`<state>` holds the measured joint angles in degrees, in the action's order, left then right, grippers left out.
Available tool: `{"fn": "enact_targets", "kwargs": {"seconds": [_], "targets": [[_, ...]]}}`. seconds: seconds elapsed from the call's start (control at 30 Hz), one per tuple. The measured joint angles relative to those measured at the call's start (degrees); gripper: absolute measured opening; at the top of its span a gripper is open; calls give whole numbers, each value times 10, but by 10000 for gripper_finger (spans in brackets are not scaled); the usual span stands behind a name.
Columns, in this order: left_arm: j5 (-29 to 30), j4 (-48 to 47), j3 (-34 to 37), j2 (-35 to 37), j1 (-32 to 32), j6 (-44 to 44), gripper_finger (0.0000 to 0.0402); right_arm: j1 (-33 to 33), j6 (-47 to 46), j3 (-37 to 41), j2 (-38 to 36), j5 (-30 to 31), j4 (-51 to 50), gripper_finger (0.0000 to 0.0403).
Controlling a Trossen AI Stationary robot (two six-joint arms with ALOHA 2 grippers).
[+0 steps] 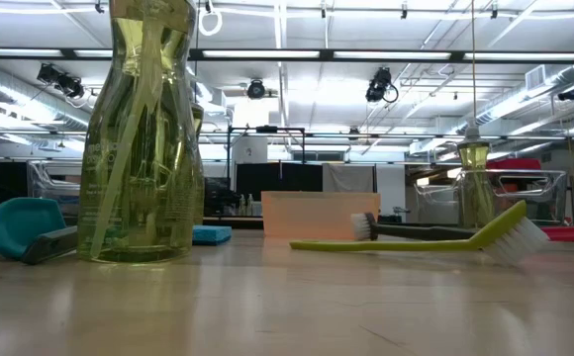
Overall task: Pick & Place Kitchen Sink Supplies
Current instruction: Put the yellow dish soap into the right transparent bin
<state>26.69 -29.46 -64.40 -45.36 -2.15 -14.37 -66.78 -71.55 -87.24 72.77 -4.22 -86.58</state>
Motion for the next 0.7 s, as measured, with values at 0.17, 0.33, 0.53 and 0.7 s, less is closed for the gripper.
{"fn": "enact_targets", "kwargs": {"seconds": [0.17,0.33,0.53,0.7], "targets": [[0,0,0,0,0,0,12,0,0,0,0,33,-1,187],[0,0,0,0,0,0,12,0,4,0,0,35,-9,187],[0,0,0,0,0,0,12,0,4,0,0,49,-20,187],[0,0,0,0,0,0,12,0,4,17,1,52,-14,187]]}}
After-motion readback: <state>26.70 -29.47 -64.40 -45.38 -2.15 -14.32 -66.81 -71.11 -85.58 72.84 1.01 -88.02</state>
